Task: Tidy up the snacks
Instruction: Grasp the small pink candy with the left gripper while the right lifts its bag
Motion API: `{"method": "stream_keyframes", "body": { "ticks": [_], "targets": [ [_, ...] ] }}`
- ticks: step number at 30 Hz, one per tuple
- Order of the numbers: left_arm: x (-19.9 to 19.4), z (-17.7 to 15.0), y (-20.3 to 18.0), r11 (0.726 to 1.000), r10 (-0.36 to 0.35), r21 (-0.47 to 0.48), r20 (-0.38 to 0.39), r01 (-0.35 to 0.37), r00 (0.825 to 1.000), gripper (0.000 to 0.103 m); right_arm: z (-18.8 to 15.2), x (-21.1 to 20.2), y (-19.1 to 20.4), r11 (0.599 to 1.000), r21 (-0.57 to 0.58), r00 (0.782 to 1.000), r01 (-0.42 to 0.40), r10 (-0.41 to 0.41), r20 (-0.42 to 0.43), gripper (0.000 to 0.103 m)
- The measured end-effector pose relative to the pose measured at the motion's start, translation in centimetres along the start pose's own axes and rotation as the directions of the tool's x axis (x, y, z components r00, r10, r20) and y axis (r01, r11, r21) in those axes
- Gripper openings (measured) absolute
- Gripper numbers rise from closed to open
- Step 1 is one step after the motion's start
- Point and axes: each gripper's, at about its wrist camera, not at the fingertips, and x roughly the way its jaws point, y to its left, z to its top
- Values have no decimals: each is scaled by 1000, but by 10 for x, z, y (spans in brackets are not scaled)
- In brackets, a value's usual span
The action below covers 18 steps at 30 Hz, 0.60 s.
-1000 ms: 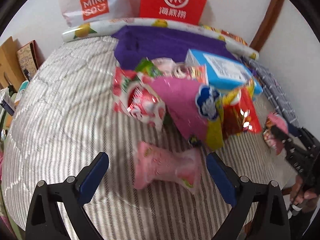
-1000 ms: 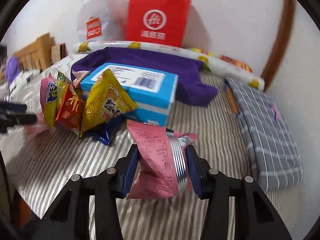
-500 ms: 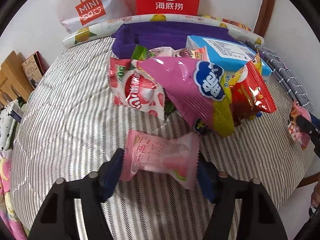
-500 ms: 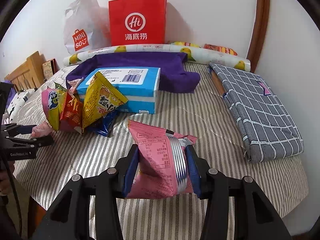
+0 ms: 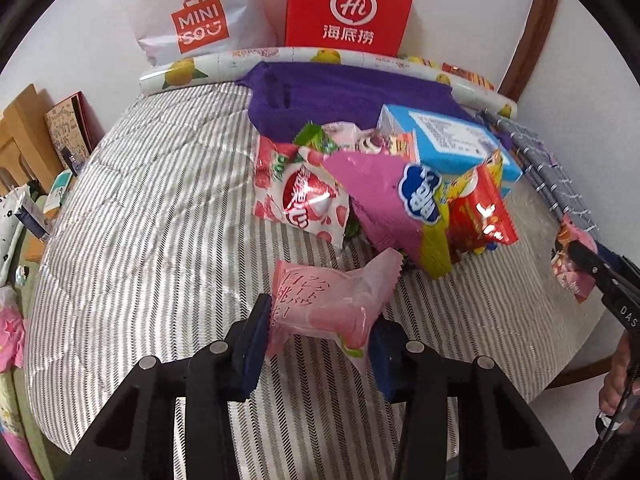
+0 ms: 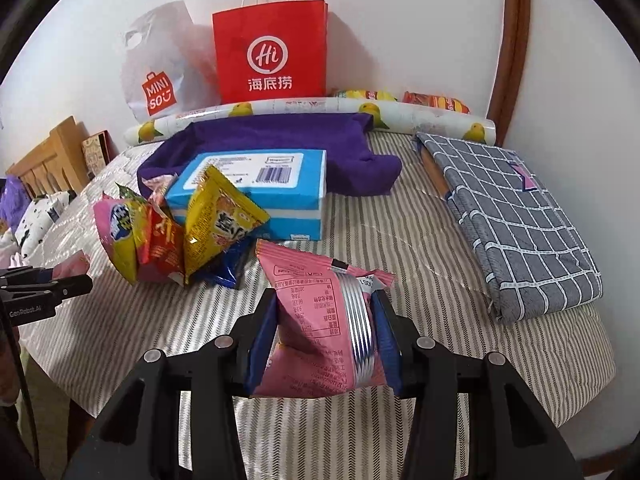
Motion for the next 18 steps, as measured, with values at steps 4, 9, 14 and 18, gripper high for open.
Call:
{"method": "stream_keyframes", "body": {
  "ticks": [4,9,14,18],
  "targets": [
    [-15,4,-1,1000,-13,3,29,13,1000,42,7,-6,3,1000,-7,1000,10,-10,3,46],
    [-32,16,-5,998,-55,7,54,55,997,42,20,-18,4,1000,-9,999,7,-7,33,46],
    [-45,34,-20,995,-100,37,75,97,992,42,36,-25,9,1000,-12,998,-7,8,58,46],
    [-48,51,-36,990,-129,63,88,123,988,42,52,-29,15,999,-20,997,-25,27,76,46]
  ]
}}
